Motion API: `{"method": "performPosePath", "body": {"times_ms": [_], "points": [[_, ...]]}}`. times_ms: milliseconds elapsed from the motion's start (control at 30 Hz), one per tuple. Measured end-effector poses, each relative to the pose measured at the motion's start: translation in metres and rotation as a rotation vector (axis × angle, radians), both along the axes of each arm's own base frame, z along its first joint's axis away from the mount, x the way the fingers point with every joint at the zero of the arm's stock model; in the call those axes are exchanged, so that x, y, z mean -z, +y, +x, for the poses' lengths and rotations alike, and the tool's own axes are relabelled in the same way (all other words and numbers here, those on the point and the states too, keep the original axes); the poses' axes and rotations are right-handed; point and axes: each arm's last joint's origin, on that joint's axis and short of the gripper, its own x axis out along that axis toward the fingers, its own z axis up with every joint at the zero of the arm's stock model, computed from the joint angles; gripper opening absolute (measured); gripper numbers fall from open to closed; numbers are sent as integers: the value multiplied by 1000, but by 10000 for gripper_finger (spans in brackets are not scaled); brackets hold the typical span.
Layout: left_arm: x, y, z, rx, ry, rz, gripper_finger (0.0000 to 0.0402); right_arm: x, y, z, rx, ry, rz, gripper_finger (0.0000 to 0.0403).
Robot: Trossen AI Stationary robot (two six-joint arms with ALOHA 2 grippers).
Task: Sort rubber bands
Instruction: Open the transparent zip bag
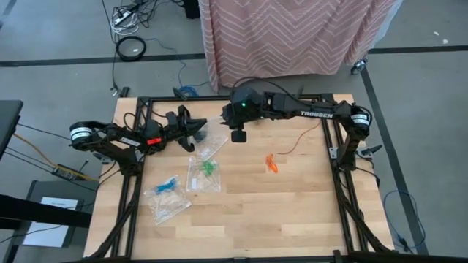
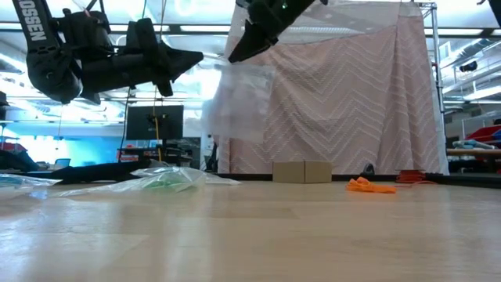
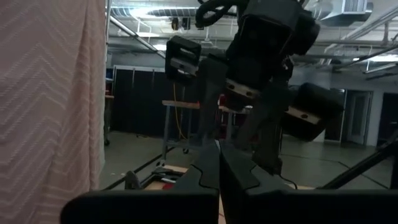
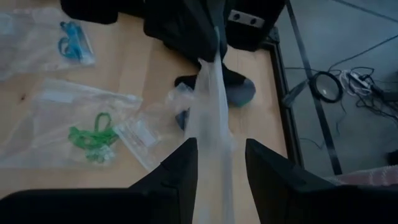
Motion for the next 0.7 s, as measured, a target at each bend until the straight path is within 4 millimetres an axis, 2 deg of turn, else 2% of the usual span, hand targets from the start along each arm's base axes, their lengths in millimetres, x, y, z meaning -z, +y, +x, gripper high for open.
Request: {"method": "performPosePath", "body": {"times_ms": [467,700], "points": [[0,0,0,-2,3,3,1,-1,1,1,-28,-24,31,116],[0,0,0,-2,4,3,1,8,3,8,-42,-6,44,116]]}}
